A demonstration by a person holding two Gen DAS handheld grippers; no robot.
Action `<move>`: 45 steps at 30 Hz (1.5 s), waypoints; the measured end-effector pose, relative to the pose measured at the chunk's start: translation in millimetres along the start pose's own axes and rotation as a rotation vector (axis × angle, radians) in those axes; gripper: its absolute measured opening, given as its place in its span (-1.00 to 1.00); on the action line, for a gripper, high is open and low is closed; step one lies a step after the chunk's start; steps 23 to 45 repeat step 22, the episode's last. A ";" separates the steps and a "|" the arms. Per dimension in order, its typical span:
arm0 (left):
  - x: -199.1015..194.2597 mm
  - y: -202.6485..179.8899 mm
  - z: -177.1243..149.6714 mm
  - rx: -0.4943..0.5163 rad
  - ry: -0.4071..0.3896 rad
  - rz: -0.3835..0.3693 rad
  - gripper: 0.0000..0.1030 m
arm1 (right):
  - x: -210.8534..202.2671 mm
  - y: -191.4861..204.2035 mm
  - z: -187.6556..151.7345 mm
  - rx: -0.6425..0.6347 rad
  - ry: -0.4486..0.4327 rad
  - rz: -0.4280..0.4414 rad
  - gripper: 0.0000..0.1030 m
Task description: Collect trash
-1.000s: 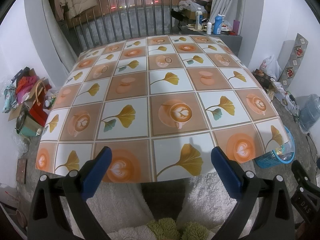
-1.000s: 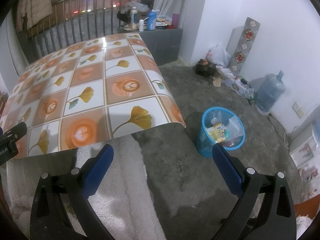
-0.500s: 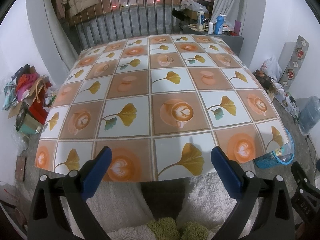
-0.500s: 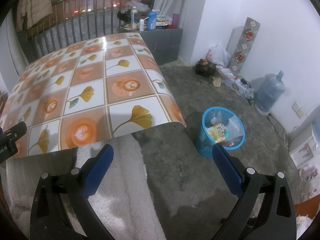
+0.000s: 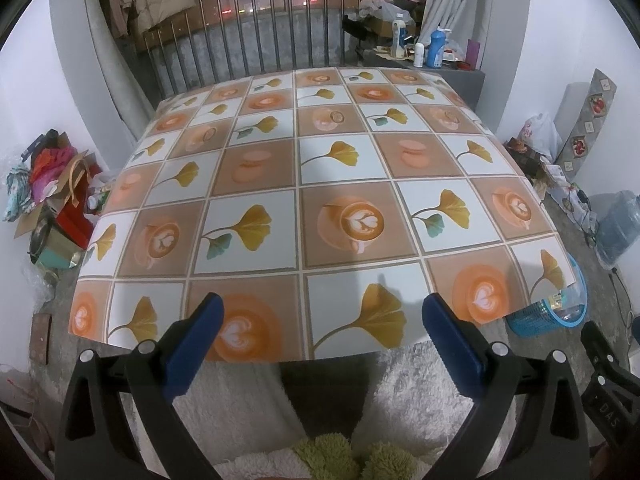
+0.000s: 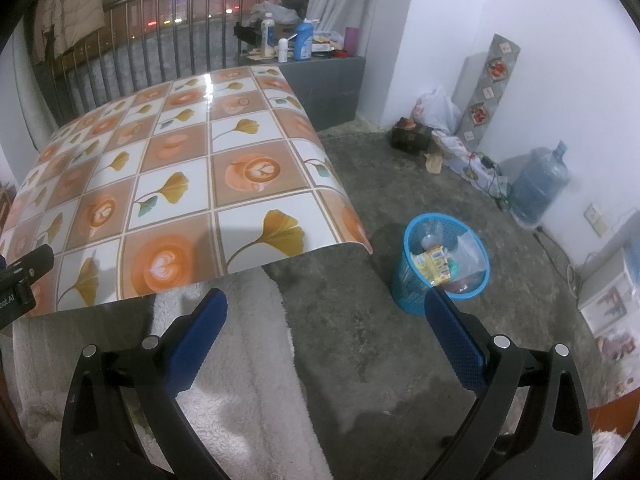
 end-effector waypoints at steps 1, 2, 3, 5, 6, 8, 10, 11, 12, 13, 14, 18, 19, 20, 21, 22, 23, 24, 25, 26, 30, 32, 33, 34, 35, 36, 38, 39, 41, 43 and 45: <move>0.1 -0.2 -0.4 0.000 0.001 -0.001 0.89 | -2.7 3.2 0.0 0.001 -0.001 0.000 0.84; 0.1 -0.2 -0.5 -0.001 0.002 -0.001 0.89 | -0.4 0.8 -0.1 0.001 0.000 0.001 0.84; 0.0 -0.5 -0.8 -0.001 0.003 -0.002 0.89 | -1.3 2.0 -0.2 0.002 0.001 0.000 0.84; -0.2 -0.1 -1.1 -0.002 0.000 -0.001 0.89 | -0.3 0.6 -0.3 0.001 0.000 0.002 0.84; -0.6 -0.2 -0.9 -0.003 -0.003 -0.001 0.89 | -1.2 1.7 -0.2 0.001 0.000 0.002 0.84; -1.0 0.8 -1.2 -0.005 -0.009 -0.001 0.89 | -1.9 2.6 -0.1 -0.001 -0.001 0.002 0.84; -1.2 1.2 -0.9 -0.005 -0.012 -0.001 0.89 | -1.5 2.1 -0.3 0.000 0.000 0.003 0.84; -1.2 1.2 -1.0 -0.004 -0.010 -0.001 0.89 | 0.4 -0.5 -0.3 0.000 0.000 0.003 0.84; -1.3 0.9 -1.4 -0.004 -0.008 -0.001 0.89 | 1.1 -1.4 -0.3 -0.001 0.000 0.003 0.84; -1.4 0.7 -1.5 -0.006 -0.006 -0.003 0.89 | 1.4 -1.8 -0.3 -0.001 0.000 0.003 0.84; -1.4 1.1 -1.1 -0.007 -0.005 -0.004 0.89 | -1.6 1.8 -0.2 -0.001 0.000 0.002 0.84; -1.0 3.2 -0.4 -0.013 0.002 -0.002 0.89 | -0.4 0.4 -0.4 0.000 -0.001 0.002 0.84; -1.3 3.4 -0.4 -0.015 0.002 -0.002 0.89 | 1.6 -2.1 -0.4 0.000 0.000 0.002 0.84; -1.8 3.7 -0.2 -0.016 0.001 -0.001 0.89 | 0.7 -1.0 -0.4 0.000 0.000 0.003 0.84; -1.6 3.9 0.2 -0.017 0.001 0.000 0.89 | 1.3 -1.7 -0.4 0.001 0.000 0.003 0.84; -2.3 4.1 0.2 -0.017 -0.001 0.001 0.89 | -1.3 1.5 -0.3 -0.001 -0.001 0.004 0.84; -2.3 4.1 0.2 -0.017 -0.001 0.001 0.89 | -1.3 1.5 -0.3 -0.001 -0.001 0.004 0.84; -2.3 4.1 0.2 -0.017 -0.001 0.001 0.89 | -1.3 1.5 -0.3 -0.001 -0.001 0.004 0.84; -2.3 4.1 0.2 -0.017 -0.001 0.001 0.89 | -1.3 1.5 -0.3 -0.001 -0.001 0.004 0.84; -2.3 4.1 0.2 -0.017 -0.001 0.001 0.89 | -1.3 1.5 -0.3 -0.001 -0.001 0.004 0.84; -2.3 4.1 0.2 -0.017 -0.001 0.001 0.89 | -1.3 1.5 -0.3 -0.001 -0.001 0.004 0.84; -2.3 4.1 0.2 -0.017 -0.001 0.001 0.89 | -1.3 1.5 -0.3 -0.001 -0.001 0.004 0.84; -2.3 4.1 0.2 -0.017 -0.001 0.001 0.89 | -1.3 1.5 -0.3 -0.001 -0.001 0.004 0.84; -2.3 4.1 0.2 -0.017 -0.001 0.001 0.89 | -1.3 1.5 -0.3 -0.001 -0.001 0.004 0.84; -2.3 4.1 0.2 -0.017 -0.001 0.001 0.89 | -1.3 1.5 -0.3 -0.001 -0.001 0.004 0.84; -2.3 4.1 0.2 -0.017 -0.001 0.001 0.89 | -1.3 1.5 -0.3 -0.001 -0.001 0.004 0.84; -2.3 4.1 0.2 -0.017 -0.001 0.001 0.89 | -1.3 1.5 -0.3 -0.001 -0.001 0.004 0.84; -2.3 4.1 0.2 -0.017 -0.001 0.001 0.89 | -1.3 1.5 -0.3 -0.001 -0.001 0.004 0.84; -2.3 4.1 0.2 -0.017 -0.001 0.001 0.89 | -1.3 1.5 -0.3 -0.001 -0.001 0.004 0.84; -2.3 4.1 0.2 -0.017 -0.001 0.001 0.89 | -1.3 1.5 -0.3 -0.001 -0.001 0.004 0.84; -2.3 4.1 0.2 -0.017 -0.001 0.001 0.89 | -1.3 1.5 -0.3 -0.001 -0.001 0.004 0.84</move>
Point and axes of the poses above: each gripper's, at about its wrist camera, not at the fingertips, and x roughly the way its jaws point, y to its left, z to its top, the point moved 7 cm from there along x, roughly the way its jaws point, and after that the axes turned 8 degrees about -y, right-handed, at the moved point
